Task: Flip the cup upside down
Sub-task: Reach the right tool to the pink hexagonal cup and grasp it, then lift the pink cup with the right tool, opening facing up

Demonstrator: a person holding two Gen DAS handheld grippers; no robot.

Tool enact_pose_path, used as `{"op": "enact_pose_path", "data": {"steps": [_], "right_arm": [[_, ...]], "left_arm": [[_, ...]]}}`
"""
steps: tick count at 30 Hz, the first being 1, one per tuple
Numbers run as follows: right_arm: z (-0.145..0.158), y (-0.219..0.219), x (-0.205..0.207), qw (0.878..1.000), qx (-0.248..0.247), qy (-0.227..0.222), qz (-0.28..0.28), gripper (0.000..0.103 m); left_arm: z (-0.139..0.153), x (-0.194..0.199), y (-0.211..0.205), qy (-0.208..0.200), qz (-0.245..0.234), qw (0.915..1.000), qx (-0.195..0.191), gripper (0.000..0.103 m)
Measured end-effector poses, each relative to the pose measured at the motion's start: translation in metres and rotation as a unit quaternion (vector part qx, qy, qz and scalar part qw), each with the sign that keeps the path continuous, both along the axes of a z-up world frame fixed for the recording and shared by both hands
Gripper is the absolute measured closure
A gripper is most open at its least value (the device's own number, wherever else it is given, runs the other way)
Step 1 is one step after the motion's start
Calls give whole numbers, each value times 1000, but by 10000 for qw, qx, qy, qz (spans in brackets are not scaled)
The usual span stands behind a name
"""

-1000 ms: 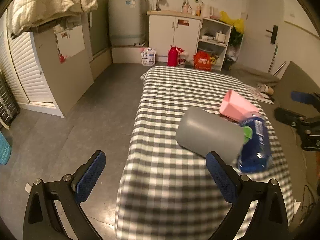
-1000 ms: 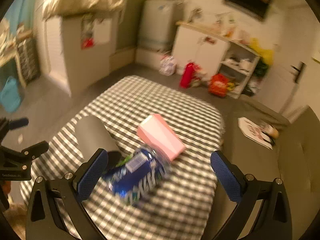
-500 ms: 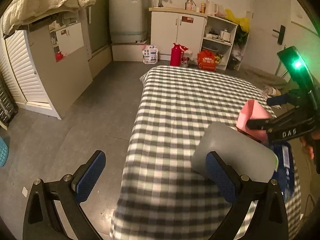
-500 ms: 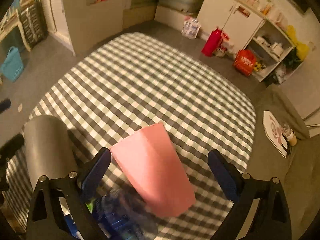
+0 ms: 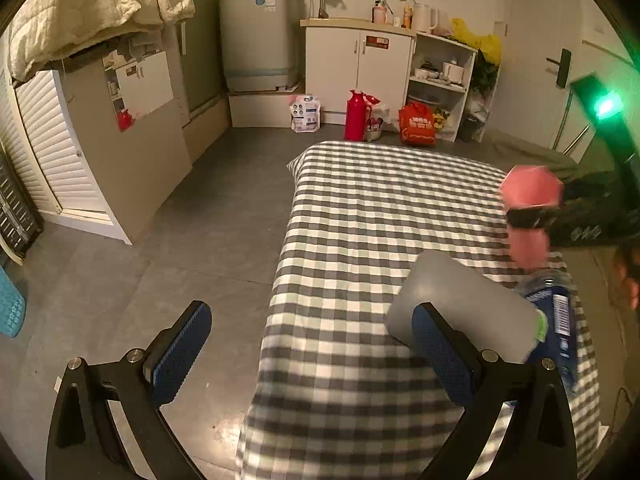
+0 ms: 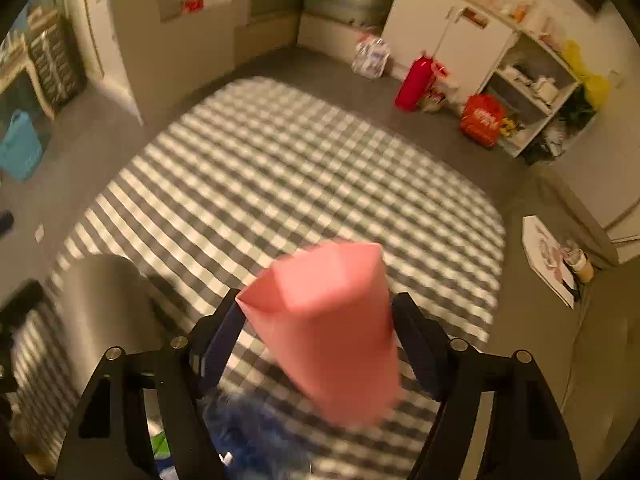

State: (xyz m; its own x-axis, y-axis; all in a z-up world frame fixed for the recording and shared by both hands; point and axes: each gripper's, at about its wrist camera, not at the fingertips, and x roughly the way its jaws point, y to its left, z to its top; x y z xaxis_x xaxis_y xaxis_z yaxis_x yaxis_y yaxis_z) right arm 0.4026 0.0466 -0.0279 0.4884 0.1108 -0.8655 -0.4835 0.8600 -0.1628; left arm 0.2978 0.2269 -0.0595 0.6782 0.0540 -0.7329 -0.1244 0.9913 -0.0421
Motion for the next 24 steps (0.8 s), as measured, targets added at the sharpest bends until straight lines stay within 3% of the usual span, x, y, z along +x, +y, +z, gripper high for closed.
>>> {"op": "enact_pose_path", "data": {"steps": [6, 13, 17, 20, 24], "right_arm": [[83, -11, -65, 9963, 465, -677, -262, 34], [134, -7, -169, 9936, 655, -896, -228, 35], [129, -2, -242, 9942, 809, -676, -220, 35], [108, 2, -282, 9950, 896, -310, -298, 35], [67, 11, -309, 9924, 1132, 276, -385, 35]], "left_arm": [[44, -37, -6, -271, -70, 9996, -9, 0], [94, -96, -9, -690, -129, 9975, -48, 0], [107, -131, -4, -923, -108, 9957, 14, 0], [105, -151, 1, -1006, -61, 9949, 44, 0], [87, -163, 10, -810, 11, 9967, -62, 0]]}}
